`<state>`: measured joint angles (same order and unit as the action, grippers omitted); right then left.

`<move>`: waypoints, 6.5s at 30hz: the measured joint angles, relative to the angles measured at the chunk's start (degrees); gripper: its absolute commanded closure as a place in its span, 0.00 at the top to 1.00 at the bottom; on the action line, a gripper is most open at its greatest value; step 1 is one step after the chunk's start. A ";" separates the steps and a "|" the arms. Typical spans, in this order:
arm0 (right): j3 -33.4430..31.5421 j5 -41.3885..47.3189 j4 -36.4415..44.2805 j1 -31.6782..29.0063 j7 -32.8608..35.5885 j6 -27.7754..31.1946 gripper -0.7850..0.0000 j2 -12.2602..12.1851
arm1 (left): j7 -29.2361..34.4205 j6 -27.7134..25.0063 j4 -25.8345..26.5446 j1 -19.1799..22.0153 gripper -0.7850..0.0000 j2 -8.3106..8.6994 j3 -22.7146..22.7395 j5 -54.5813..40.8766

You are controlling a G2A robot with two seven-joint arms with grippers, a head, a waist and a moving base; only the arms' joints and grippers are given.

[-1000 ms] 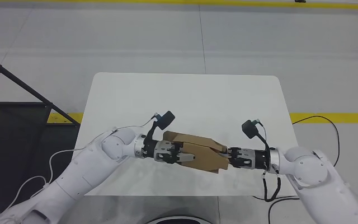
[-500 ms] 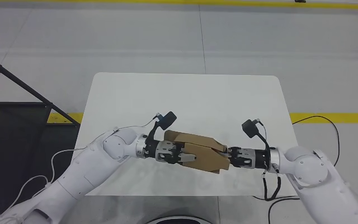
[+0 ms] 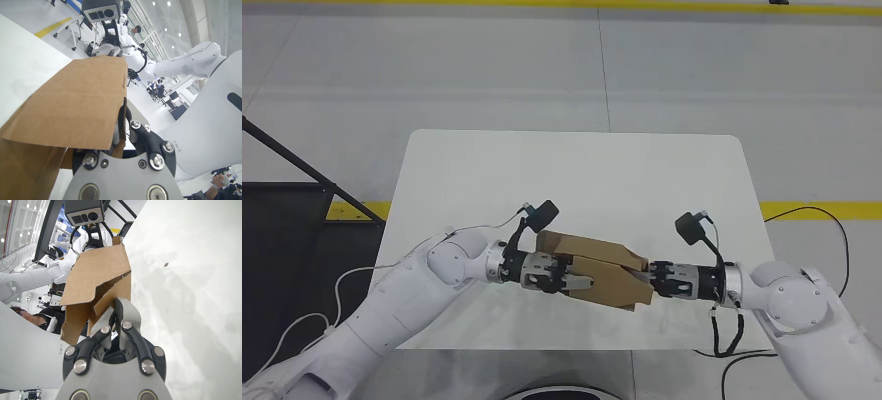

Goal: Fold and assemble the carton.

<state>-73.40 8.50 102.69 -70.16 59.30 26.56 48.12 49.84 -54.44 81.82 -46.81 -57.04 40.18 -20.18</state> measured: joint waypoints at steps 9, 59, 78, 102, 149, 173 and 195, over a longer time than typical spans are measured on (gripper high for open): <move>-0.92 0.49 -0.49 -0.67 -0.19 0.83 0.25 -0.11 | -1.51 -1.53 -0.32 -0.38 0.00 -0.07 0.94 0.13; -20.97 -26.38 8.94 -21.73 -33.37 30.72 1.00 1.66 | -5.37 3.98 3.05 -4.75 0.00 0.58 5.19 -3.28; -18.53 -58.90 17.44 -28.45 -51.99 12.83 0.97 4.76 | 5.02 11.39 1.18 -3.34 0.00 -0.71 4.57 -13.06; -18.05 -63.64 18.32 -29.81 -56.36 8.47 1.00 5.53 | 5.95 14.09 3.58 -5.90 0.00 -1.01 7.20 -14.30; -14.09 -70.22 21.21 -26.21 -50.96 9.92 1.00 6.46 | 16.34 19.25 2.82 -6.70 0.00 -3.34 9.74 -15.84; -13.01 -80.19 23.66 -27.86 -55.77 10.84 0.71 6.63 | 17.46 19.80 2.40 -7.59 0.00 -4.21 11.27 -15.80; -17.03 -80.95 24.47 -29.81 -55.82 12.96 0.76 6.42 | 21.89 21.88 2.39 -8.15 0.00 -4.65 12.69 -19.15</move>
<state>-90.43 -72.45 127.17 -99.97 3.48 39.52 54.55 71.73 -32.56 84.21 -54.97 -61.69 52.88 -39.33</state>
